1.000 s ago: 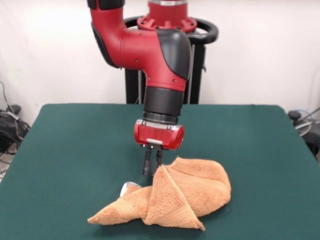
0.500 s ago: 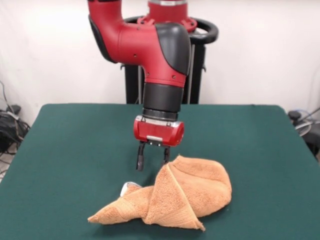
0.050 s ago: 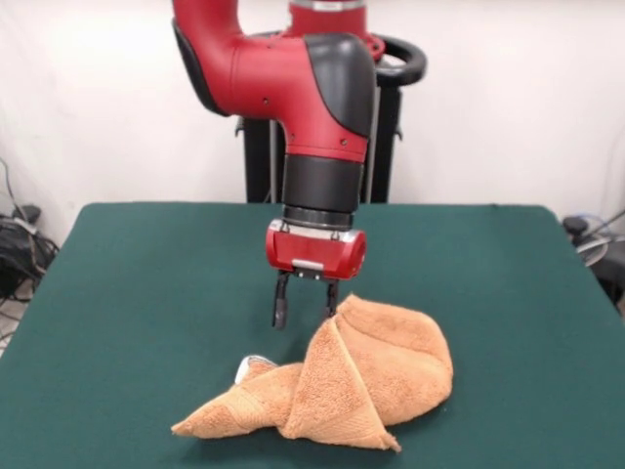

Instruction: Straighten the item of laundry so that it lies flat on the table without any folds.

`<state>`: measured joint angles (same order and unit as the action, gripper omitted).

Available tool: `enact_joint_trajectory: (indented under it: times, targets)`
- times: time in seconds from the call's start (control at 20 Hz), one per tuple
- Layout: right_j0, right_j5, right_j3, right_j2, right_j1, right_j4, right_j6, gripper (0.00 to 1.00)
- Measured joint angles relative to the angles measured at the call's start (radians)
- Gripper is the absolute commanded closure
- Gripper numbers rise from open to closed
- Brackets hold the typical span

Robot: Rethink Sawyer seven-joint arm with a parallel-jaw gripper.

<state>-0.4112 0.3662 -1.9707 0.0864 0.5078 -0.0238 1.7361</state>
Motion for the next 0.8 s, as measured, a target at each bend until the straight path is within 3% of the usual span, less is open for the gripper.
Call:
enact_joint_trajectory:
  times: [0.8]
  targets:
    - [0.069,-0.144,-0.065,0.002,0.158,0.086,0.0,0.0]
